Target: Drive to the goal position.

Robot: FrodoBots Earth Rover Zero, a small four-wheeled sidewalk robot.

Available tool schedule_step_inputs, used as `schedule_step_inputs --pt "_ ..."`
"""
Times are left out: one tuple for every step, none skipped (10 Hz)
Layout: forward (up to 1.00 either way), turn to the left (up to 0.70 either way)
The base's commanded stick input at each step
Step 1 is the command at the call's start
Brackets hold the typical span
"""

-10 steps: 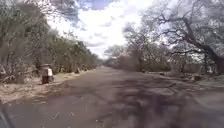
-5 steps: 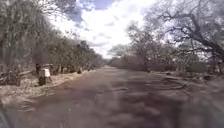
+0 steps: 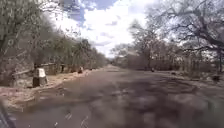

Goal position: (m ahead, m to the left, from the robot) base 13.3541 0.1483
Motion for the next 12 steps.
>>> schedule_step_inputs --pt "0.70 0.00" --pt "0.70 0.00" --pt "0.70 0.16" --pt "0.70 0.31" --pt "0.70 0.00" --pt "0.70 0.00" --pt "0.70 0.00" --pt "0.70 0.00" --pt "0.70 0.00" --pt "0.70 0.00" --pt "0.70 0.00" --pt "0.70 0.00"
